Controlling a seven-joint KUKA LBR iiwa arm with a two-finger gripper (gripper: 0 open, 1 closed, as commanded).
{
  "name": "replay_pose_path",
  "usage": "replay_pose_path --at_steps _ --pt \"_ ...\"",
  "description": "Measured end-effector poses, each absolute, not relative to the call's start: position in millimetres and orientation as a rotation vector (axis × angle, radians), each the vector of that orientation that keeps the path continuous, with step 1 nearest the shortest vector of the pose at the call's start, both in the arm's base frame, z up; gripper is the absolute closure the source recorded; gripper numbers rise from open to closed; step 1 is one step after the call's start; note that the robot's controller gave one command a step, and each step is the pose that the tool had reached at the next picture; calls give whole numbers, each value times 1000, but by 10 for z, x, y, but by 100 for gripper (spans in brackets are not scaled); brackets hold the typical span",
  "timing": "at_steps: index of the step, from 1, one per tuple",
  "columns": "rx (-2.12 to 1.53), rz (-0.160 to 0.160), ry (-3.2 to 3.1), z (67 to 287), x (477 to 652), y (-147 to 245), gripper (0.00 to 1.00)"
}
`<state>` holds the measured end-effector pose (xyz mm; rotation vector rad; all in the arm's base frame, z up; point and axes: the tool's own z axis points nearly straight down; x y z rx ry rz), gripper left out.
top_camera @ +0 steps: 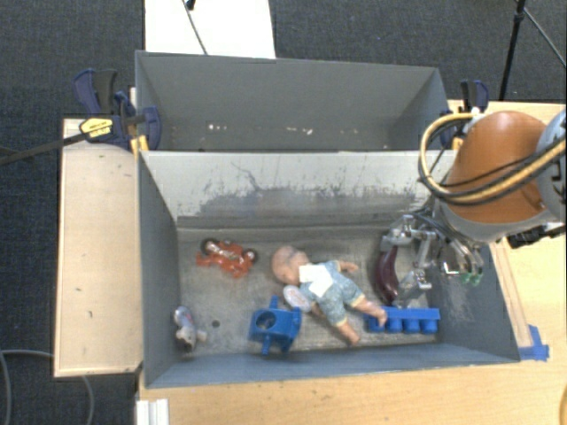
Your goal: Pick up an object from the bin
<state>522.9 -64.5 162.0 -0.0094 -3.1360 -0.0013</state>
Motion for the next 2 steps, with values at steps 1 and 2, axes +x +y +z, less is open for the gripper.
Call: replay_pose_path --at_steps 1,2 --pt "-6 0 -3144 1662 5248 -644 0" --pt "92 2 -3149 1169 5184 -665 0"
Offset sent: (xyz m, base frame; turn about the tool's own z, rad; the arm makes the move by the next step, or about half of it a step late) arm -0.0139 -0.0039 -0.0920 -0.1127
